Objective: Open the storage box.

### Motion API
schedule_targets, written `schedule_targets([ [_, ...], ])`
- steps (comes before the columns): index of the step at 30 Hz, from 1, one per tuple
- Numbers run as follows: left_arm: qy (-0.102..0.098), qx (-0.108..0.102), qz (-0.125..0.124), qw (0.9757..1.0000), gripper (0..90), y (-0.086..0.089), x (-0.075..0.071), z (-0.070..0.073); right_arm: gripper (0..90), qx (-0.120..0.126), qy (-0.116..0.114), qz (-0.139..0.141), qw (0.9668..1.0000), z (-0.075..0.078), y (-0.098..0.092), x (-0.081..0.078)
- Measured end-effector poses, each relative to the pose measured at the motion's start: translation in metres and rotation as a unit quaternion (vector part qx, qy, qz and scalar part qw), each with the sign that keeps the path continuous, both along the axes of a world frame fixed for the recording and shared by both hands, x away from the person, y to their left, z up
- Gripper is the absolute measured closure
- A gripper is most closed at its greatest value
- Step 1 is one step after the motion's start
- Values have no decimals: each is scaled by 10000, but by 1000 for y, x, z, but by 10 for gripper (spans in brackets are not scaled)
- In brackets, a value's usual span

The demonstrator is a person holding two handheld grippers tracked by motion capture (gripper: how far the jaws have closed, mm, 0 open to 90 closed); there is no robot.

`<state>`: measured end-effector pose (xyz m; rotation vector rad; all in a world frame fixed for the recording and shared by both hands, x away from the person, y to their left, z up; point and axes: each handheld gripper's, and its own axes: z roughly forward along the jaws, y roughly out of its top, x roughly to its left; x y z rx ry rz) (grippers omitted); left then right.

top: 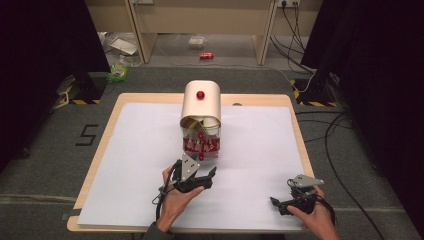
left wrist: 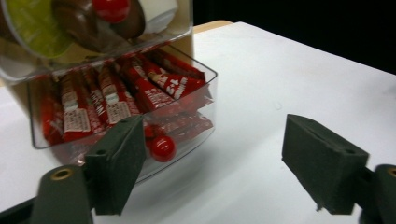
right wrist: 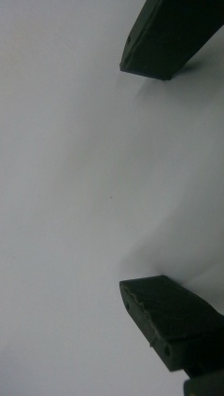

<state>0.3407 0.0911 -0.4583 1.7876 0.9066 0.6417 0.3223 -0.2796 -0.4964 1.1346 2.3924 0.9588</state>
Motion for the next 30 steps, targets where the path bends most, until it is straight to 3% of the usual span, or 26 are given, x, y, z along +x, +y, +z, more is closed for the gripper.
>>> schedule_targets([
  [18,-215,-28,-117,9997,150,8,11,7,3,-2,-1,5,10000,0,0,0],
  [20,-255,99,-122,9996,149,9,14,7,3,-4,-5,10,10000,0,0,0],
  [30,-216,265,-242,9991,148,10,25,-1,3,-7,-8,15,10000,0,0,1],
])
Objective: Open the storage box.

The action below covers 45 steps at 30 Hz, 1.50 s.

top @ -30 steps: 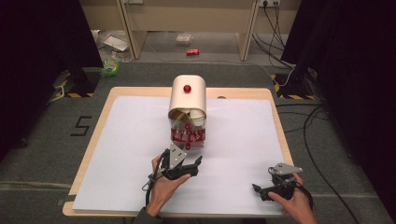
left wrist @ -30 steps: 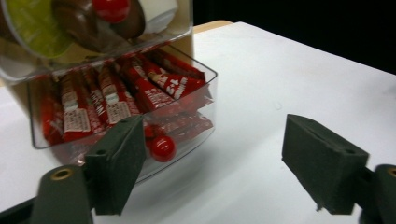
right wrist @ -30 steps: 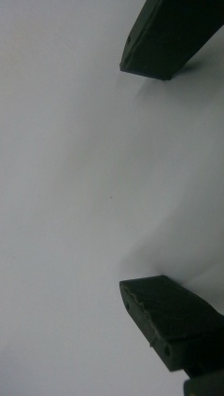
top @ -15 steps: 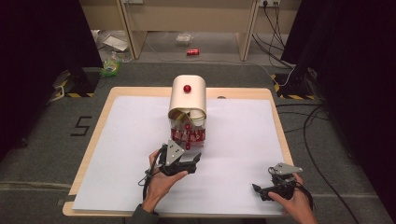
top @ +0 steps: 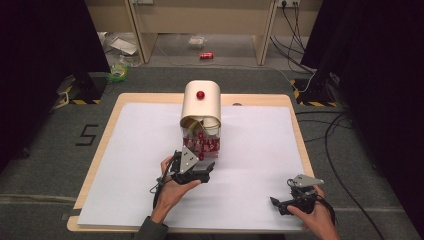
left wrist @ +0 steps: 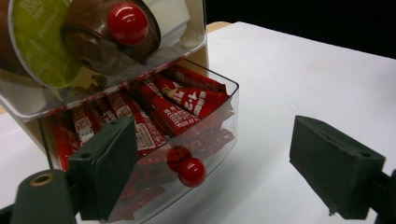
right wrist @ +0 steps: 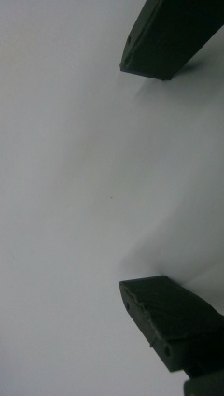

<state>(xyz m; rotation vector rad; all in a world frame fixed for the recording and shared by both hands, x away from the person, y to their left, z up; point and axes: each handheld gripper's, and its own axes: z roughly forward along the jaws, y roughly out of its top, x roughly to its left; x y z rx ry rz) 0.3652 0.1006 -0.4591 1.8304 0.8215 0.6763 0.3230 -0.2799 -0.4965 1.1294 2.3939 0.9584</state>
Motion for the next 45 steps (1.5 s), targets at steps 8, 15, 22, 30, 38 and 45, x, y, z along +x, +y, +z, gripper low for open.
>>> schedule_targets([
  [8,37,-18,-25,10000,148,2,1,-1,3,3,1,7,10000,0,0,0],
  [15,194,-152,-37,9997,148,4,-2,2,3,5,3,2,10000,0,0,0],
  [22,310,-105,-128,9994,149,5,-6,4,3,4,-6,13,10000,0,0,0],
  [30,412,-62,-249,9988,149,7,-16,2,3,5,-4,11,10000,0,0,0],
  [38,450,-54,-284,9986,149,8,-21,0,3,6,-8,12,10000,0,0,0],
  [45,526,-98,-328,9980,151,9,-25,-2,3,8,-4,8,10000,0,0,0],
])
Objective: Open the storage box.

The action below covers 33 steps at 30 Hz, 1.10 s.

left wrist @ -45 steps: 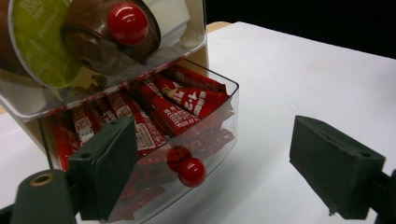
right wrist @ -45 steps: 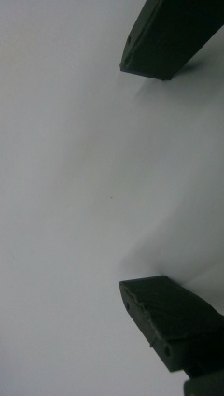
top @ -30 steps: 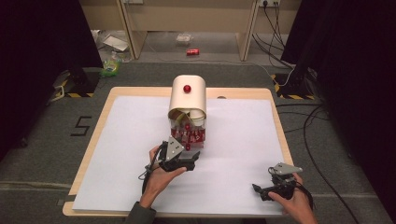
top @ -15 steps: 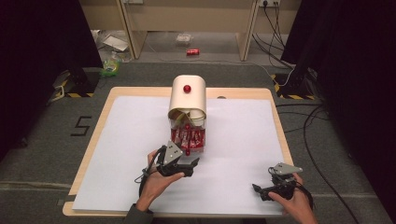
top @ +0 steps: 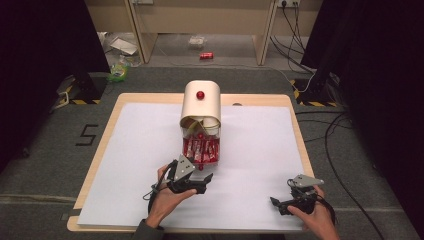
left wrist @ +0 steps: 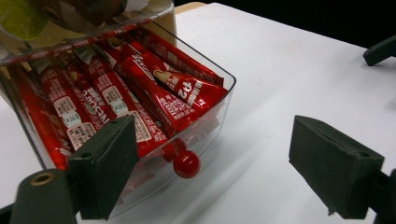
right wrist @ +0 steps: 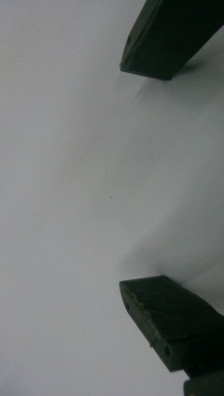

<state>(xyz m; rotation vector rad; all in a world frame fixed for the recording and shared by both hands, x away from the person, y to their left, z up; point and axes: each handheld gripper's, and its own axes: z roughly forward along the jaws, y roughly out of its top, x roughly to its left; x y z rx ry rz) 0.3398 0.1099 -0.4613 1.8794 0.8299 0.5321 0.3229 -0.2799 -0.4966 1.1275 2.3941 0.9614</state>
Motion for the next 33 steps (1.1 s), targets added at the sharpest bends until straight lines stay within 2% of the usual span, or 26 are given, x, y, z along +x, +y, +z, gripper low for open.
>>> schedule_targets([
  [5,-12,82,8,10000,153,-2,-4,-2,3,1,3,-3,10000,0,0,0],
  [9,78,137,-35,9999,156,-4,-7,-6,3,-1,2,-1,10000,0,0,0],
  [12,225,226,-51,9995,168,-6,-10,-11,3,0,0,1,10000,0,0,0],
  [16,226,282,-92,9993,169,-8,-13,-12,3,0,2,-1,10000,0,0,0],
  [18,167,311,-89,9993,170,-9,-18,-12,3,-1,-1,0,10000,0,0,0],
  [33,319,229,-168,9991,179,-7,-29,-8,3,-2,-1,1,10000,0,0,0],
])
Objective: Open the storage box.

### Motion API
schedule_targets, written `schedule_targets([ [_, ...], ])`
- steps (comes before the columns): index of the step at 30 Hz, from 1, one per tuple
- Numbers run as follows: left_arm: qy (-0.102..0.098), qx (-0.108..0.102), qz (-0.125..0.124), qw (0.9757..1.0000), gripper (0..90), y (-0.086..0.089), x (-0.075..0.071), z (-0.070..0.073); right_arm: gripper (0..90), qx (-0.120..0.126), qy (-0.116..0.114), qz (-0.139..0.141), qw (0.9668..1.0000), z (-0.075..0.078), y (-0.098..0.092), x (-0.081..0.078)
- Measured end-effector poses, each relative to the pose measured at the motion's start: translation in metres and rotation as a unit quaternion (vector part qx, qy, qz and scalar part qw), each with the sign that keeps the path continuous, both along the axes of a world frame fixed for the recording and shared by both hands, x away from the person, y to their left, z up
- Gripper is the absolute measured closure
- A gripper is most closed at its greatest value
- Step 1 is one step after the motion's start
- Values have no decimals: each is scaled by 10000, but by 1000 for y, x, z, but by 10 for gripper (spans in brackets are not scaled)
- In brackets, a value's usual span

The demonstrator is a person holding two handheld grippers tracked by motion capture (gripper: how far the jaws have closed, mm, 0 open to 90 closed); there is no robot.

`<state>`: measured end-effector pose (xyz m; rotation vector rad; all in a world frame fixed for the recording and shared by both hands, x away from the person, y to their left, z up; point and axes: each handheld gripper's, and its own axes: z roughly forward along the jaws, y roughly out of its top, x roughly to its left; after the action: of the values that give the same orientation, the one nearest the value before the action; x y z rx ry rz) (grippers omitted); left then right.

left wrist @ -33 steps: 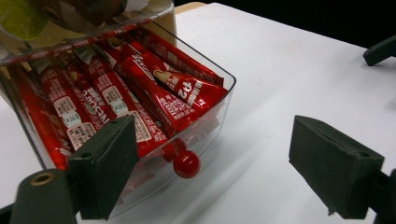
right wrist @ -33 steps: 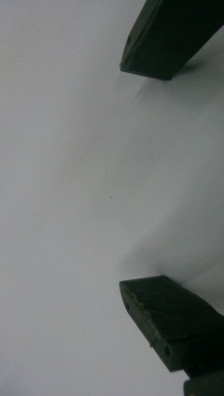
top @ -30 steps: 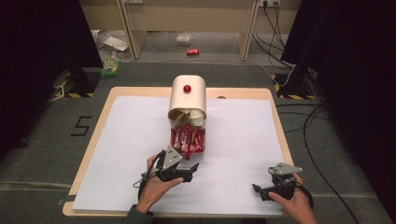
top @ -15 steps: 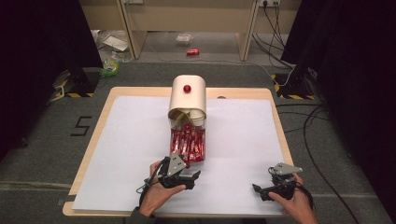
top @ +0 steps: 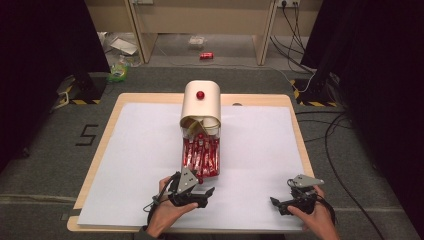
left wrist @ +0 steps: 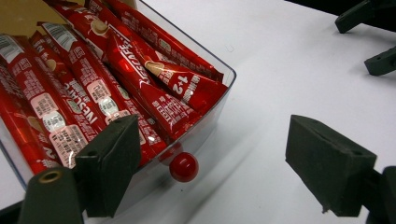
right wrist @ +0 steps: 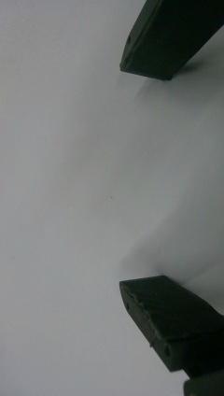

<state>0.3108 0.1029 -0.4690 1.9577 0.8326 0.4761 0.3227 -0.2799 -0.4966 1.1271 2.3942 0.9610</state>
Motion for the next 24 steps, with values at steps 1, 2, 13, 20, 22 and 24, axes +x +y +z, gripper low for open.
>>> schedule_targets([
  [1,19,37,-24,10000,179,0,-1,1,3,2,1,-1,10000,0,0,0],
  [2,37,42,-30,10000,179,0,-2,1,3,2,7,-5,10000,0,0,0],
  [13,183,4,-132,9997,180,2,-4,4,3,-2,2,0,10000,0,0,0],
  [20,192,-15,-121,9997,198,6,-1,6,3,0,1,-2,10000,0,0,0],
  [22,169,-18,-101,9998,197,6,-1,7,3,4,3,-4,10000,0,0,0],
  [24,86,-86,-27,9999,198,9,0,10,3,-1,0,-1,10000,0,0,0],
])
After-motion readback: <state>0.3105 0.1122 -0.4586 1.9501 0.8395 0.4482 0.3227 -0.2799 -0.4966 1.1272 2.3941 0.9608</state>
